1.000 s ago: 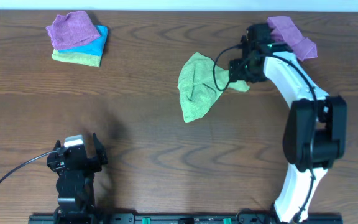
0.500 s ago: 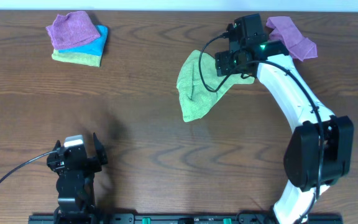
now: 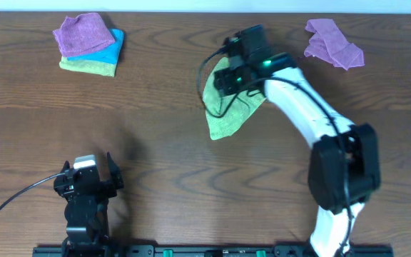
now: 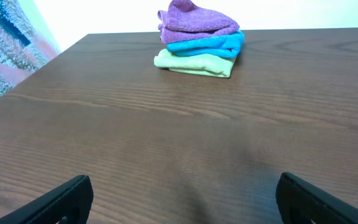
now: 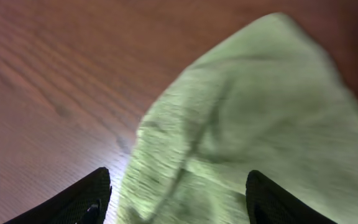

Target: Fold the cloth

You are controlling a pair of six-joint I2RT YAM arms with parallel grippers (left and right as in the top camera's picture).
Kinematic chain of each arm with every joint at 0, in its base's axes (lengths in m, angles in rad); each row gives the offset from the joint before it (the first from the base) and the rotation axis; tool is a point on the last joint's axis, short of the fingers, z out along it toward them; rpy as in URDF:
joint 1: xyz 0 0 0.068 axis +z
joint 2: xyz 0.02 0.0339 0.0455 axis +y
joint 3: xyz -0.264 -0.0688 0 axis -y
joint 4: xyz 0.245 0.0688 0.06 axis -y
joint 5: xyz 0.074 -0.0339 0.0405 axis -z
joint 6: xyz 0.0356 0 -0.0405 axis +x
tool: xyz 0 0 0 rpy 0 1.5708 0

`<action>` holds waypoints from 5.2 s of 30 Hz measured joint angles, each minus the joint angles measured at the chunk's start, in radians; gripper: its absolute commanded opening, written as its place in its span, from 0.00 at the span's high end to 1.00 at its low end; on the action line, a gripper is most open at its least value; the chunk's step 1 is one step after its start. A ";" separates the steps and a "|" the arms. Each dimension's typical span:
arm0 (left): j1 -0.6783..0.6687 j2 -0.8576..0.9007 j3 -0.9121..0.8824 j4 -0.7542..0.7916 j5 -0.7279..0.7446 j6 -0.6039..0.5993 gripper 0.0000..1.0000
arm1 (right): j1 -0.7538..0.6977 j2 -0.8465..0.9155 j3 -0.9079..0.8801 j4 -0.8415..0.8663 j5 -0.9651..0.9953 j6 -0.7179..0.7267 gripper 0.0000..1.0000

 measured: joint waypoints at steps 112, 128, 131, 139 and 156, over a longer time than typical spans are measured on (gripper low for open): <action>0.000 0.000 0.000 0.001 0.000 0.000 0.05 | 0.014 0.147 0.362 -0.184 -0.202 0.266 0.33; 0.000 0.000 0.000 0.002 0.090 0.000 0.05 | -0.153 0.124 0.197 -0.434 -0.320 0.288 0.35; 0.000 0.000 0.000 0.000 0.134 0.000 0.05 | -0.153 0.124 0.086 -0.378 -0.346 0.297 0.35; 0.000 0.000 0.001 -0.002 0.252 -0.001 0.05 | -0.153 0.124 -0.044 -0.253 -0.395 0.342 0.35; 0.000 0.000 0.001 -0.002 0.338 -0.346 0.05 | -0.098 0.124 -0.111 -0.106 -0.431 0.443 0.42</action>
